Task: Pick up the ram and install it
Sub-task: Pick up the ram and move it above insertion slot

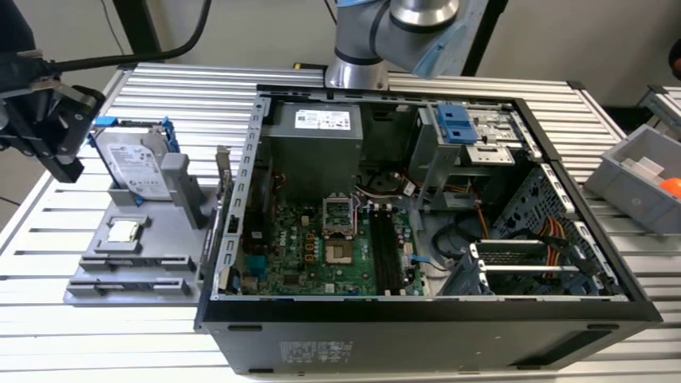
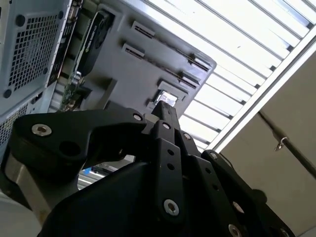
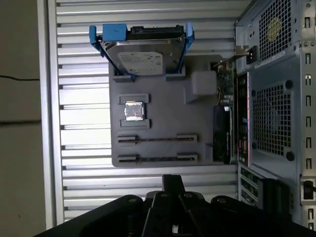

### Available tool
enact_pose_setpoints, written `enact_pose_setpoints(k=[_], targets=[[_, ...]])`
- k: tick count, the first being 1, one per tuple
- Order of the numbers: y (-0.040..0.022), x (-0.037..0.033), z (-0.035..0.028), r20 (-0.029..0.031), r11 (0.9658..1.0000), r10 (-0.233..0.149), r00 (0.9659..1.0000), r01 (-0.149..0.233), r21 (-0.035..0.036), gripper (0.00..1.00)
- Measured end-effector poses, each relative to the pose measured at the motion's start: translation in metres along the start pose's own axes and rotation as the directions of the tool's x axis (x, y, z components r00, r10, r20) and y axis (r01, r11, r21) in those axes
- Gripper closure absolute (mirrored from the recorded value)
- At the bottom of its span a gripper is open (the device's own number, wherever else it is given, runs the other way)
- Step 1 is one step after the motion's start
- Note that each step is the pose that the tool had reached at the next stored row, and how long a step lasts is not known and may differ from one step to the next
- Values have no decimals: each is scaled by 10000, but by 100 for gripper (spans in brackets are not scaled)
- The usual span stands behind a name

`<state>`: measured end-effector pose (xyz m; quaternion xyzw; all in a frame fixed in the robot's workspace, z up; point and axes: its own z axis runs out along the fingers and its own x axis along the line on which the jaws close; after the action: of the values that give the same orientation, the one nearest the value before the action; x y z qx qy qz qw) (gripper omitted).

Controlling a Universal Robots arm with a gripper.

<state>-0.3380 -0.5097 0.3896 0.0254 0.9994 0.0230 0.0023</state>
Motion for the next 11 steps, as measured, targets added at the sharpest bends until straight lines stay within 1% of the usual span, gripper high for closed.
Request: enact_pose_setpoints(k=[6, 8, 11], targets=[[-4, 0, 0, -11, 10000, 76, 10000, -76, 1, 100], [-4, 0, 0, -31, 10000, 97, 9999, -97, 2, 100], [-4, 0, 0, -33, 10000, 100, 9999, -100, 3, 100]])
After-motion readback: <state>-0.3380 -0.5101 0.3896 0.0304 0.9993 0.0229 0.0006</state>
